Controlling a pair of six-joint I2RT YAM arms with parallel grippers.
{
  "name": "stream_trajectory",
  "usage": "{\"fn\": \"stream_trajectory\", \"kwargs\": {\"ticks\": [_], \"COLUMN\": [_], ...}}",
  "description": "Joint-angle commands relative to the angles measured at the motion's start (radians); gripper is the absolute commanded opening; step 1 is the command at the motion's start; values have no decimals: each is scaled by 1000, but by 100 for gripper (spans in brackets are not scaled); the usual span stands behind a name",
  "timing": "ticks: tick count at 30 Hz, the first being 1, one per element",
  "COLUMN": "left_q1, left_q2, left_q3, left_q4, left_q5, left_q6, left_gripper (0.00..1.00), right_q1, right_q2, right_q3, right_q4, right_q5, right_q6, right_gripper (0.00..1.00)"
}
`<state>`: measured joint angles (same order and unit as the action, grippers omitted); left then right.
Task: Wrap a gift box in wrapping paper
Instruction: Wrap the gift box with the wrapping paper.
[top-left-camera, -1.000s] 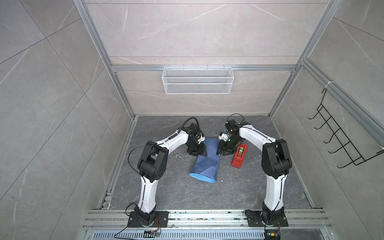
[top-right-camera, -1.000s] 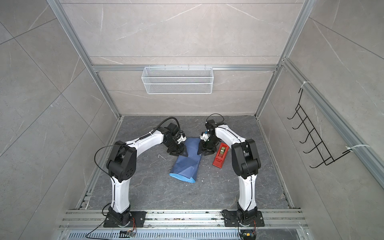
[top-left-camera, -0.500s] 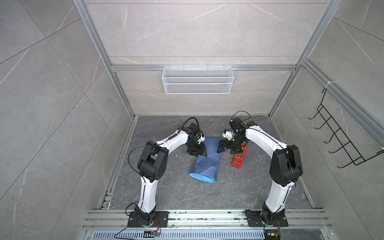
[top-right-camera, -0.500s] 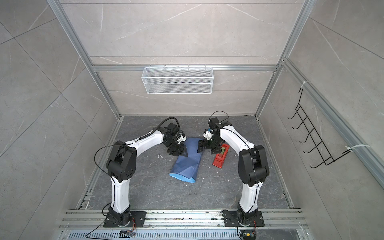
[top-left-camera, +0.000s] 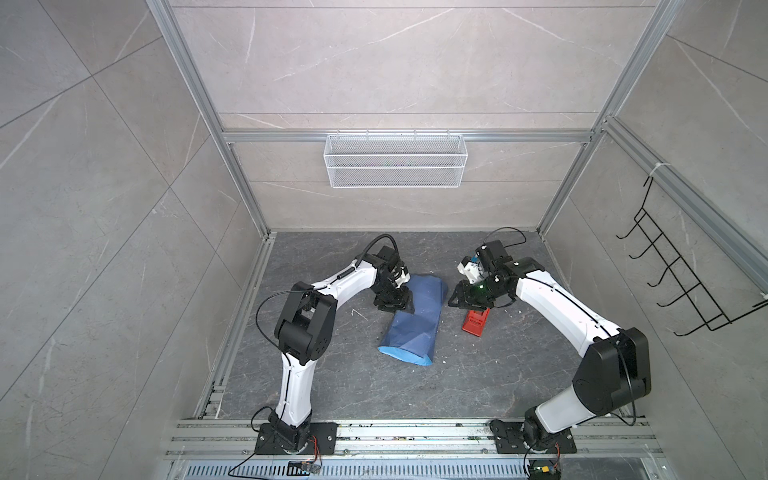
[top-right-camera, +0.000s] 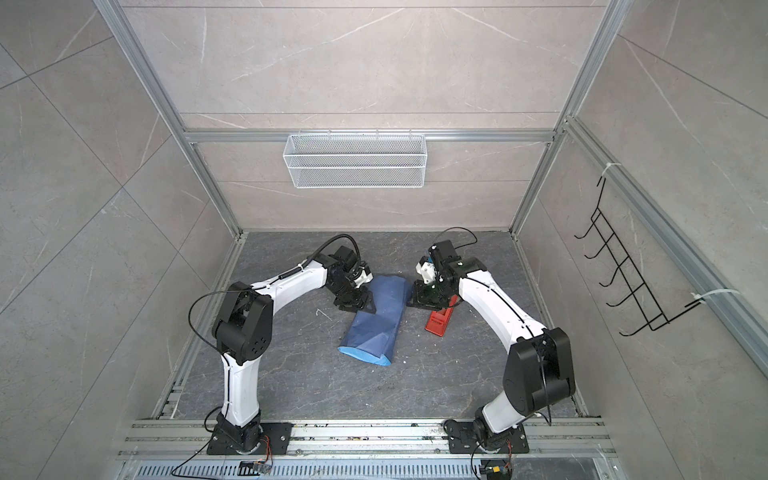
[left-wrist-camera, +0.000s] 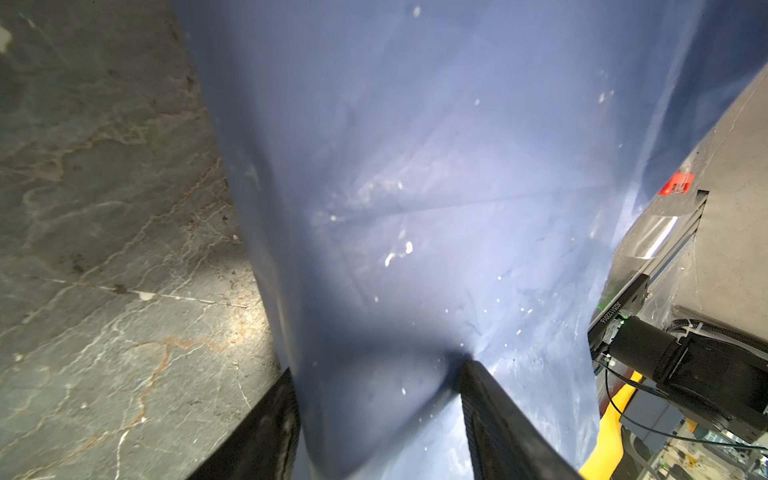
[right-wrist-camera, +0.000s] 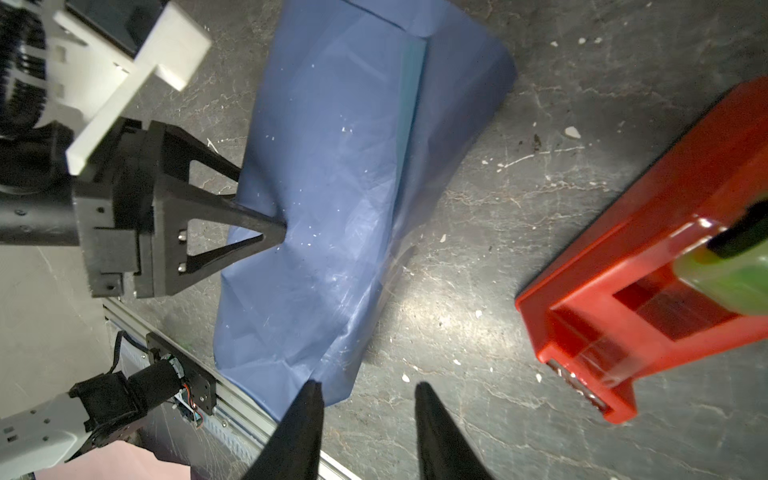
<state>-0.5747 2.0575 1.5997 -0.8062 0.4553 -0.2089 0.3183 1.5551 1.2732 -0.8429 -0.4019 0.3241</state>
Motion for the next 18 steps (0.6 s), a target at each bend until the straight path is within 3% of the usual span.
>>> {"fn": "stream_trajectory", "kwargs": {"ticks": [1,6,10,13,18], "left_q1": [-40,-39,-39,-40,-40], "left_q2": [67,52,58,51,60], "left_q3": [-35,-45,-33,-38,-34], "left_q4": [-27,-22,-31,-28,-32], "left_q5": [-73,-71,-79,-82,-84], "left_q6": [1,1,3,5,6], "left_gripper": [62,62,62,62,62], "right_q1": [-31,-126,-128,-124,-103], "right_q2": [-61,-34,29,55,101], "right_q3": [-72,-174,-213,-236,-234], "right_q4": [65,154,263,367,409], "right_q5": [100,65,-13,-100,-115], "right_q6": [68,93,124,165,185], "right_gripper": [33,21,1,0,0]}}
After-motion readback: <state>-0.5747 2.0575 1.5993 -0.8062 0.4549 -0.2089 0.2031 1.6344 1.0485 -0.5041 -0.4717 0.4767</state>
